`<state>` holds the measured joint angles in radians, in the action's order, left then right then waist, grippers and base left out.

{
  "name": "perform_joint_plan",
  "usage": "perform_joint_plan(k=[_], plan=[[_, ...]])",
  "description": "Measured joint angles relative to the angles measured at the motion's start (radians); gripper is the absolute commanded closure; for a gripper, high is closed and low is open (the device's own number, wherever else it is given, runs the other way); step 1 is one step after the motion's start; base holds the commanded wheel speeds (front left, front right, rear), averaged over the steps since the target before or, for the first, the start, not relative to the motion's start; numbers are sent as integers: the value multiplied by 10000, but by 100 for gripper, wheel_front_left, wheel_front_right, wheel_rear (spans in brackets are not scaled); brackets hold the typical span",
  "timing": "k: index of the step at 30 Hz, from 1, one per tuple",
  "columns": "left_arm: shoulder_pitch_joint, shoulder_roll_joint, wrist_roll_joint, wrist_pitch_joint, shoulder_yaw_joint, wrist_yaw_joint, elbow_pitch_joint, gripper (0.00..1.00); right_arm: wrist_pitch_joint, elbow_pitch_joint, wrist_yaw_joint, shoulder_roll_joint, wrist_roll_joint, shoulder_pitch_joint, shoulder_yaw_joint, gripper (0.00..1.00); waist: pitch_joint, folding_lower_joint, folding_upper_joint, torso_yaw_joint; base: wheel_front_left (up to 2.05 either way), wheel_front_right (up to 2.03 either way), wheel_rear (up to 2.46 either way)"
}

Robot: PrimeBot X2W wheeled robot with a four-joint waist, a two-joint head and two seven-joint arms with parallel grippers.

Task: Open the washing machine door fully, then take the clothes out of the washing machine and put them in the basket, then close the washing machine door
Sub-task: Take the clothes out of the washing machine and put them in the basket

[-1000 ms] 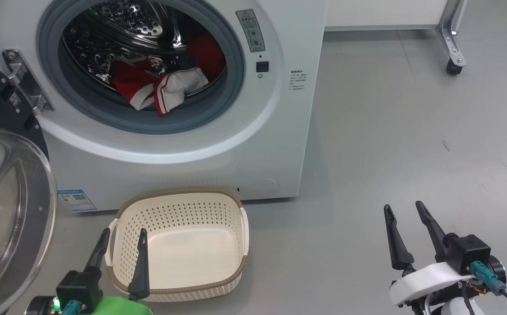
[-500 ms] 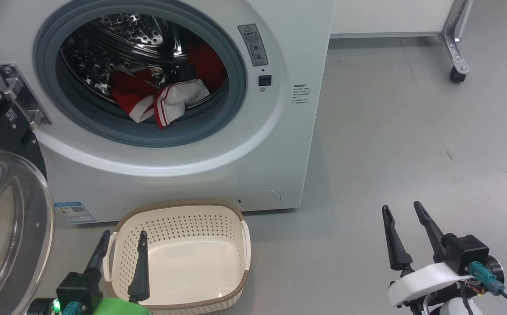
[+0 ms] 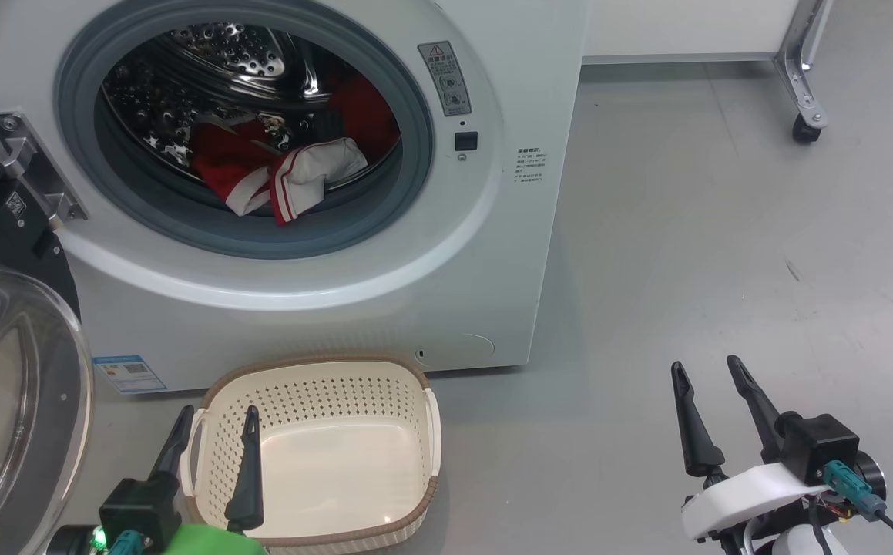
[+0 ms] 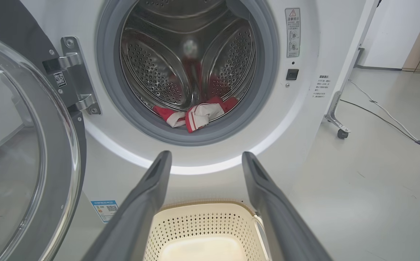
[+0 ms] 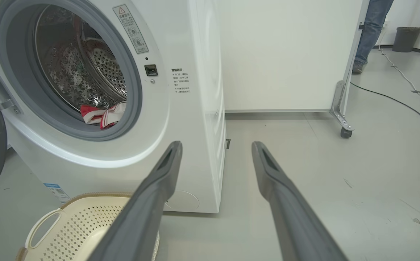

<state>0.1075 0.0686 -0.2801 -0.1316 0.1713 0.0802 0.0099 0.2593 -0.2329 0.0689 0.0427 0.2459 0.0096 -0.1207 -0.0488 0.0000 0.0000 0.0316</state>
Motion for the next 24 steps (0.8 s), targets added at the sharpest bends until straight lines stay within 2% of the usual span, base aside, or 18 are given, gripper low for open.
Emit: perform_joint_plan(k=[18,24], plan=[[-161,-2,2,125,259,21,-157,0,0,153,0,0,0,-10,-125,0,-283,0,0,62,0,0,0],[-714,-6,-4,276,370,-157,-117,0,0,349,4,0,0,-81,-238,0,-709,0,0,160,0,0,0]])
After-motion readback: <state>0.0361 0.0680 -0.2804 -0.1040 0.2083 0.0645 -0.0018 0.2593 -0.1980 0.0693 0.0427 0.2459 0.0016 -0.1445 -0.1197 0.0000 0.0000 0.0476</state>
